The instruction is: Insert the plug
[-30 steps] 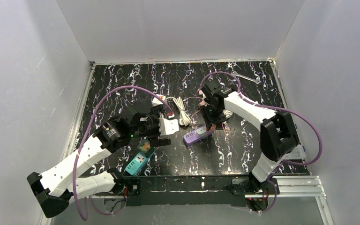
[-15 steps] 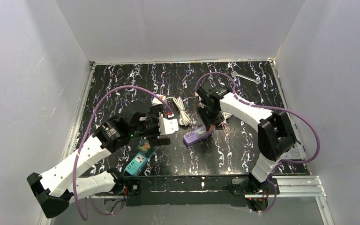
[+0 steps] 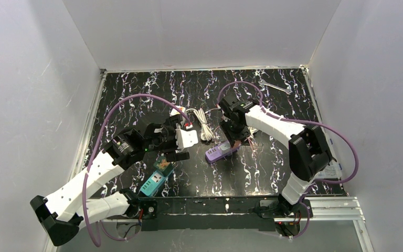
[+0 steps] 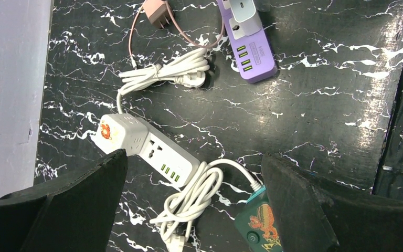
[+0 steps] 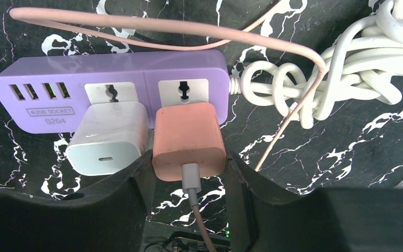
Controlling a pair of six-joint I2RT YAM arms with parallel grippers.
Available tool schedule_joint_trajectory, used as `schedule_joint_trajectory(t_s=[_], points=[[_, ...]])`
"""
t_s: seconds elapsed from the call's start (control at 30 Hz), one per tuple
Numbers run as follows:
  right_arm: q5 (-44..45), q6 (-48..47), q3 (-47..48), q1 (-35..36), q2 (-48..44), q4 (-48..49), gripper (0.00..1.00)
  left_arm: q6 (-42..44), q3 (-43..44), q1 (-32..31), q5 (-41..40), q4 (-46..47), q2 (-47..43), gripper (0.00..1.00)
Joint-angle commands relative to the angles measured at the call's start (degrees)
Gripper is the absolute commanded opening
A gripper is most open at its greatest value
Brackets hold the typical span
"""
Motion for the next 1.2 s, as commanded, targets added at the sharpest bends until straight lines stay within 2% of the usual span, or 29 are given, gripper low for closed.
schedule_joint_trajectory(t_s=[0.0,0.27,0.4,0.73,0.8,0.97,1.07,1.17], points=[[-1.59,0.52,-4.25,0.36,7.88,3.86,0.32,0.27,1.38,0.94,2.09,-0.16,-0.70,0.98],[-2.65,2.24,-6.91,0.32,9.89,7.30,0.31,0.03,1.13,1.73,3.01,0.17,-1.08,0.98],[-3.26,2.73,-8.23,0.42,12.43,8.90,0.23,0.02,1.99,1.79,3.22,0.39,-0.85,0.98],[-3.82,3.84,-11.28,0.36,12.84,11.33,0.20,0.45,2.13,1.95,3.55,1.15,-0.54,0.98],[-3.44,4.19,-11.80,0.40,11.55,11.29,0.30,0.62,1.97,2.02,3.65,1.32,-0.62,0.98],[-2.89,4.40,-6.96,0.36,7.89,7.89,0.78,-0.08,2.78,2.08,2.57,1.36,0.36,0.98],[-3.41,4.02,-2.37,0.35,5.07,4.54,0.89,-1.22,3.69,2.42,1.57,0.65,0.94,0.98],[-4.83,3.71,0.83,0.14,2.08,1.65,0.95,-2.25,3.26,3.36,1.39,-0.01,1.25,0.98]])
